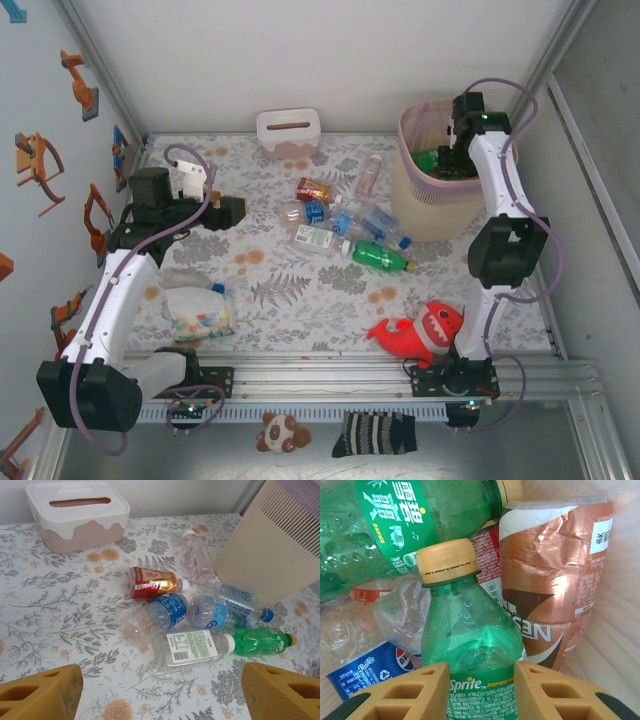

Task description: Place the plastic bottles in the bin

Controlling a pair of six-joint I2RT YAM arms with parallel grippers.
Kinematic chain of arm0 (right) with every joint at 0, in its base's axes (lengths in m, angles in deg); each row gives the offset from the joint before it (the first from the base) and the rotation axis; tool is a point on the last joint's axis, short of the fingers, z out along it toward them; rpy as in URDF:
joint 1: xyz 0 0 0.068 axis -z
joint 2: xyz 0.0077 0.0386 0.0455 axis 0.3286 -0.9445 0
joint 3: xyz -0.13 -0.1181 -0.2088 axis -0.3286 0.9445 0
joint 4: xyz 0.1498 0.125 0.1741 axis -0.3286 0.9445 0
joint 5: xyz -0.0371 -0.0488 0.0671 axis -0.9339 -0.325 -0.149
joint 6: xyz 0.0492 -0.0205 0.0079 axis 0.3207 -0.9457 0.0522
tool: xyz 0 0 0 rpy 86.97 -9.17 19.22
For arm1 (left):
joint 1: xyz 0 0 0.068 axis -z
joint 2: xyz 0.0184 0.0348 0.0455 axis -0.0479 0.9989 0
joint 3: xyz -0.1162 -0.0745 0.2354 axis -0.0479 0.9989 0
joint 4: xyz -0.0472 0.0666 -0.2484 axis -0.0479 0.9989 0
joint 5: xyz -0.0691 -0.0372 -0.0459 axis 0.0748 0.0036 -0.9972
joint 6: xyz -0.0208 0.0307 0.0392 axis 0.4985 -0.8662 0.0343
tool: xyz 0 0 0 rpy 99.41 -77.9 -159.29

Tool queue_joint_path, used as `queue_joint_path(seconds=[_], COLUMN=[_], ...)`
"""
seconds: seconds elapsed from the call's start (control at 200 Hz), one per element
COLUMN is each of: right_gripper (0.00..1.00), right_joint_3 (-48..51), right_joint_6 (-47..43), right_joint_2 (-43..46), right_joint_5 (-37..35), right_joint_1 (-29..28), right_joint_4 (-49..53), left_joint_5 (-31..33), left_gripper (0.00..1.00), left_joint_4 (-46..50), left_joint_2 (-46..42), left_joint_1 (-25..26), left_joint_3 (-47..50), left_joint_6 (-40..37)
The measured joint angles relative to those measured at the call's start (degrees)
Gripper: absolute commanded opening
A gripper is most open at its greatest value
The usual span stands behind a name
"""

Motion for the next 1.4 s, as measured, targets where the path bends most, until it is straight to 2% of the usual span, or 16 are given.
queue_joint_path(seconds=[0.351, 0.766, 1.097, 1.232, 1.397], right_gripper=[0.39, 0.4, 0.39, 0.39, 0.41], right_joint_3=[-2.1, -2.62, 11.56, 19.91, 28.41], right_joint_6=[0.85, 2.45, 1.88, -2.49, -11.85], right_joint_2=[2.23, 14.86, 30.84, 37.38, 43.32], right_joint_5=[2.78, 5.27, 9.62, 14.8, 20.94], right_joint_1=[0.0, -0.92, -3.43, -5.07, -9.33], right_joint_4=[2.47, 3.15, -0.52, -4.66, -8.52], left_joint_5=[-0.02, 0.0, -0.04, -0.04, -0.04], left_gripper=[0.82, 0.82, 0.82, 0.82, 0.82], left_joint_4=[0.0, 0.0, 0.0, 0.0, -0.02], left_joint_2=[0.0, 0.0, 0.0, 0.0, 0.0], left_joint_1=[0.0, 0.0, -0.11, -0.26, -0.26], left_joint_3=[0.0, 0.0, 0.0, 0.0, -0.02], left_joint_6=[0.0, 0.0, 0.0, 0.02, 0.02])
